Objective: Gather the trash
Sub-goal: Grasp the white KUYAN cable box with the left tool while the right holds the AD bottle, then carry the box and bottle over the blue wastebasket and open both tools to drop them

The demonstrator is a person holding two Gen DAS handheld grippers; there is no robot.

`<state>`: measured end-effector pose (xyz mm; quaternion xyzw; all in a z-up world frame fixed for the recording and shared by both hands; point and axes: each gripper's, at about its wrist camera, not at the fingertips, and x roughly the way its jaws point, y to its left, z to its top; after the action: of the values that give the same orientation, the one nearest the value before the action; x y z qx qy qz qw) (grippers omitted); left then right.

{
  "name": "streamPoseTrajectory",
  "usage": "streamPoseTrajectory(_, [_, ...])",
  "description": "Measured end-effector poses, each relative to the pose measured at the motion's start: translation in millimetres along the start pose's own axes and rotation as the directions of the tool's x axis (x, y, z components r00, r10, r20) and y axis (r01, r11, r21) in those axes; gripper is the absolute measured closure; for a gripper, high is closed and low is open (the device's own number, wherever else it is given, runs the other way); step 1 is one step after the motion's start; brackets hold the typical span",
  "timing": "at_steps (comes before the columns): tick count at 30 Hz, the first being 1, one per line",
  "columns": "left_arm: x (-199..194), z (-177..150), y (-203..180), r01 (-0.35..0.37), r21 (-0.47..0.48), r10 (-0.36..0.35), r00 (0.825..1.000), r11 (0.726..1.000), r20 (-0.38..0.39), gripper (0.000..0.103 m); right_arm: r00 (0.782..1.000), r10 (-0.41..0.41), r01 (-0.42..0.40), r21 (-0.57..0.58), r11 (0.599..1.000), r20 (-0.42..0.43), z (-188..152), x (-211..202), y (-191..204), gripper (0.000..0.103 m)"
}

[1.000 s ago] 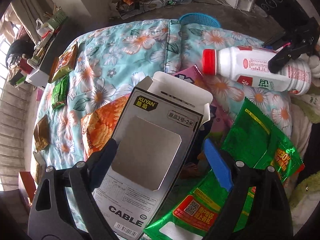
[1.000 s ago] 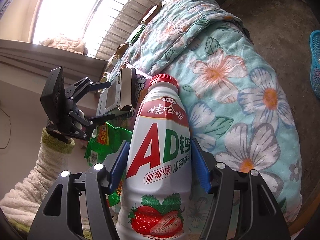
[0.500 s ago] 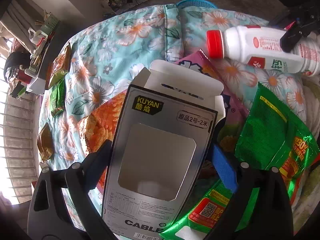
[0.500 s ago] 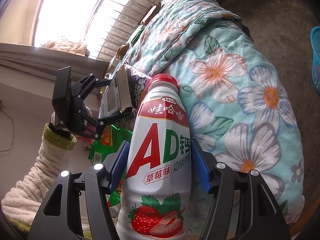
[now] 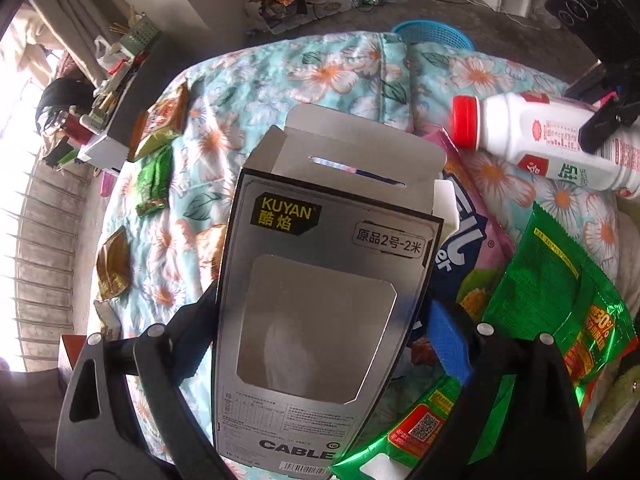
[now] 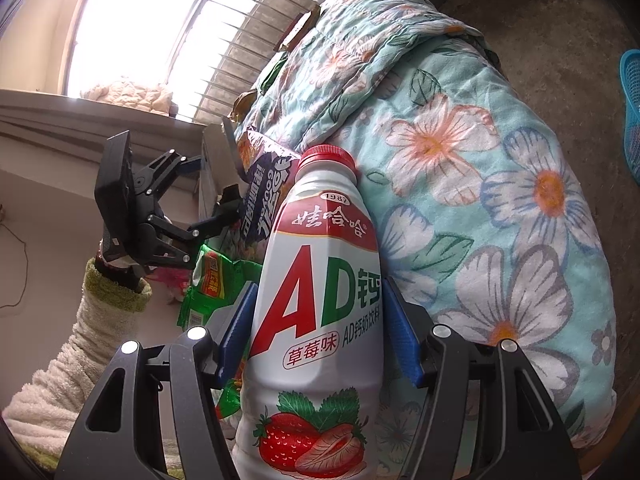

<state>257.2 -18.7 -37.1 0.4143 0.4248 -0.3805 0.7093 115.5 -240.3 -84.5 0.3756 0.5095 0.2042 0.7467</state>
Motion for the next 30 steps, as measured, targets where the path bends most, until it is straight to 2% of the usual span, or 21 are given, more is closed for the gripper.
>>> streamPoseTrajectory(2, [-14.7, -4.3, 10.6, -0.031, -0.072, 0.034, 0.998, 0.997, 0.050, 0.015, 1.000, 0.001, -0.001, 0.007, 1.000, 0.009, -0.3, 0.4, -0.6, 0.043])
streamPoseTrajectory(5, [-38.3, -14.6, 26.2, -0.081, -0.199, 0.107, 0.987, 0.977, 0.124, 0.016, 1.000, 0.000, 0.000, 0.016, 1.000, 0.019, -0.3, 0.6, -1.3, 0.043])
streamPoseTrajectory(7, [-54.3, -21.7, 33.9, -0.103, -0.283, 0.155, 0.974, 0.953, 0.167, 0.016, 1.000, -0.004, 0.004, 0.020, 1.000, 0.023, -0.3, 0.1, -1.8, 0.043])
streamPoseTrajectory(12, [-85.6, -42.6, 53.2, -0.137, -0.464, 0.265, 0.938, 0.875, 0.223, 0.017, 1.000, -0.021, 0.020, 0.029, 0.999, 0.019, 1.6, 1.5, 1.5, 0.043])
streamPoseTrajectory(17, [-118.5, -60.7, 56.5, -0.103, -0.575, 0.315, 0.906, 0.811, 0.282, 0.018, 0.999, -0.048, 0.048, 0.017, 0.999, 0.003, 5.9, 8.2, 8.8, 0.043])
streamPoseTrajectory(22, [-151.5, -72.7, 48.3, -0.064, -0.642, 0.347, 0.879, 0.764, 0.326, 0.018, 0.999, -0.045, 0.044, 0.036, 0.998, 0.012, 7.1, 11.6, 9.3, 0.045])
streamPoseTrajectory(26, [-168.6, -76.5, 41.0, -0.025, -0.686, 0.348, 0.875, 0.727, 0.337, 0.018, 0.999, -0.025, 0.022, 0.076, 0.997, 0.037, 6.2, 6.0, 4.5, 0.045])
streamPoseTrajectory(30, [-183.1, -78.4, 35.6, 0.072, -0.707, 0.300, 0.872, 0.703, 0.386, 0.018, 0.997, 0.002, -0.008, 0.091, 0.996, 0.072, 3.8, -6.0, 4.0, 0.045])
